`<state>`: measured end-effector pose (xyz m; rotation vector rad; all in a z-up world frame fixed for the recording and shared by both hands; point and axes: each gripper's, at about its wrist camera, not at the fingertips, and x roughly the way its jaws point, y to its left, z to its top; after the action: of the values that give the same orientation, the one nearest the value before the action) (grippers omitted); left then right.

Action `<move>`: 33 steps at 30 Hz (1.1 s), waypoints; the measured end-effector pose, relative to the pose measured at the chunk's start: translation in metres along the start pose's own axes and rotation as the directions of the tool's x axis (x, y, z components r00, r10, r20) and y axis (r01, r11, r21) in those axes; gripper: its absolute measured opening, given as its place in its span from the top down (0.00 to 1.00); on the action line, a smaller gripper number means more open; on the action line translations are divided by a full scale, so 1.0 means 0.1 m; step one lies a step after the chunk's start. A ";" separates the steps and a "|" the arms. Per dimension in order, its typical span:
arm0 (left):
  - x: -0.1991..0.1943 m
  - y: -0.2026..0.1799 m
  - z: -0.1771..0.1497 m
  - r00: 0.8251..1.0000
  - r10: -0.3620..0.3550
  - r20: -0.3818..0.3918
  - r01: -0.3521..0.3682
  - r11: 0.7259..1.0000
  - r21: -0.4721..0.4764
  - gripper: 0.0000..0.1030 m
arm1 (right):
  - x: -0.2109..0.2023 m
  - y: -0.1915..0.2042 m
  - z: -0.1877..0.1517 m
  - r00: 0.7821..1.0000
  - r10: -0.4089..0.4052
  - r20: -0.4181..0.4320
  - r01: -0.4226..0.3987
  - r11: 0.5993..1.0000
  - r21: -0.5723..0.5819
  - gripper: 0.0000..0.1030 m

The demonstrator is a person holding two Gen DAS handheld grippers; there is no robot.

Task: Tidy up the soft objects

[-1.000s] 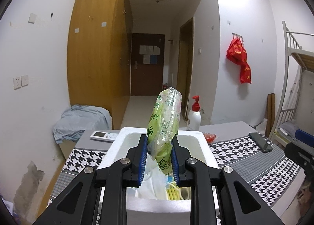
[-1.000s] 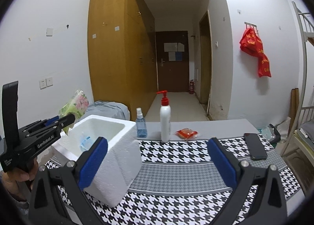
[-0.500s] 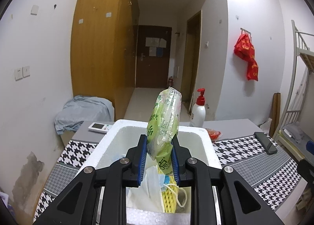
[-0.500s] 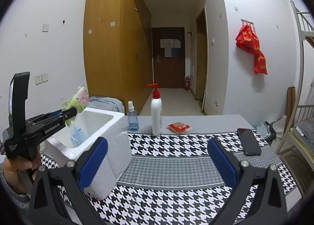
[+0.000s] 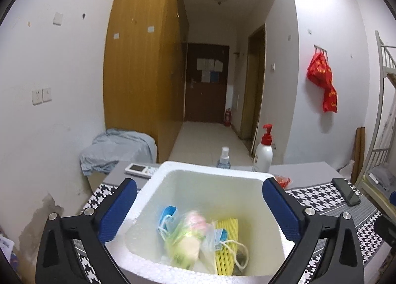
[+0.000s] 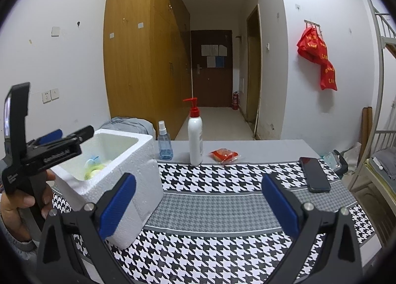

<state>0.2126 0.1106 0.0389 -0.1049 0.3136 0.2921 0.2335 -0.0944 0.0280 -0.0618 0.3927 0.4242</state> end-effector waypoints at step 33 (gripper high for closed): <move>-1.26 0.00 0.04 0.991 -0.012 0.134 0.010 1.000 0.013 0.01 | -0.91 0.13 -0.06 0.991 0.055 0.121 -0.052 0.998 -0.023 0.01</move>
<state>0.0990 0.0779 0.0828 -0.0748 0.1814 0.2848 0.1501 -0.1191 0.0578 -0.0439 0.2705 0.4823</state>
